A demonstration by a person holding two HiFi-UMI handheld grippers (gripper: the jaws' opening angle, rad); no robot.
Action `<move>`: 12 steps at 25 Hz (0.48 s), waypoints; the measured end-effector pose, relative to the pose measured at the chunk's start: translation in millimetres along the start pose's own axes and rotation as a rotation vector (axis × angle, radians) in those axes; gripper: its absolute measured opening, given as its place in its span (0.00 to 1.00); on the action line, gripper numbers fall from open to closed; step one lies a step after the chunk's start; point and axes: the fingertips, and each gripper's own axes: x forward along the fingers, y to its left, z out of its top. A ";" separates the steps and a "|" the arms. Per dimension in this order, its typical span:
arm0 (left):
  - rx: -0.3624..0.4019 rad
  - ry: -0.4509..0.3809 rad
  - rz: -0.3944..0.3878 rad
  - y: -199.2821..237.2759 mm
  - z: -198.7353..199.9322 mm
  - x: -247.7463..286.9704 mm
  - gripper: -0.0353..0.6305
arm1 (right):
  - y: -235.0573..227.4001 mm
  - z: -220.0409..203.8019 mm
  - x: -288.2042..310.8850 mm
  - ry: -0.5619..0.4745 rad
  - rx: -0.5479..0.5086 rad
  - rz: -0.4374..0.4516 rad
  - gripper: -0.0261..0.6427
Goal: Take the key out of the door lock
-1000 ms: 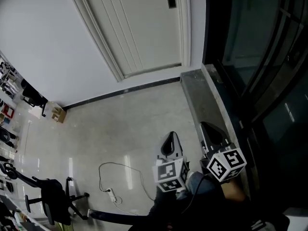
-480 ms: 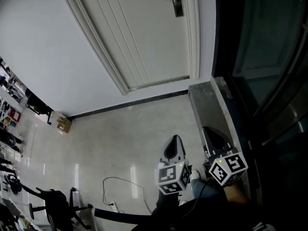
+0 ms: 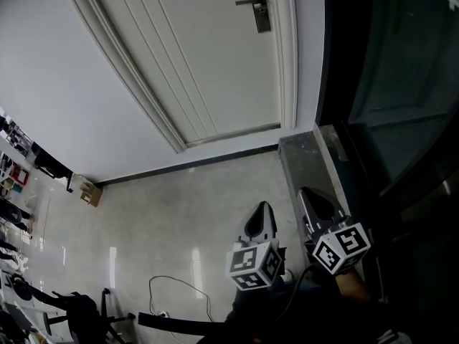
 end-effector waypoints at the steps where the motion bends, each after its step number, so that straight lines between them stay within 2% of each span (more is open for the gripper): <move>1: -0.002 0.000 0.006 3.5 1.9 7.4 0.05 | -4.9 2.1 6.9 -0.006 0.003 0.002 0.04; 7: 0.010 -0.001 0.023 28.0 20.4 60.7 0.05 | -24.3 8.3 65.0 -0.006 -0.016 0.013 0.04; 12: 0.042 -0.016 0.002 52.9 51.7 116.9 0.05 | -41.6 10.1 128.9 -0.002 -0.025 0.023 0.04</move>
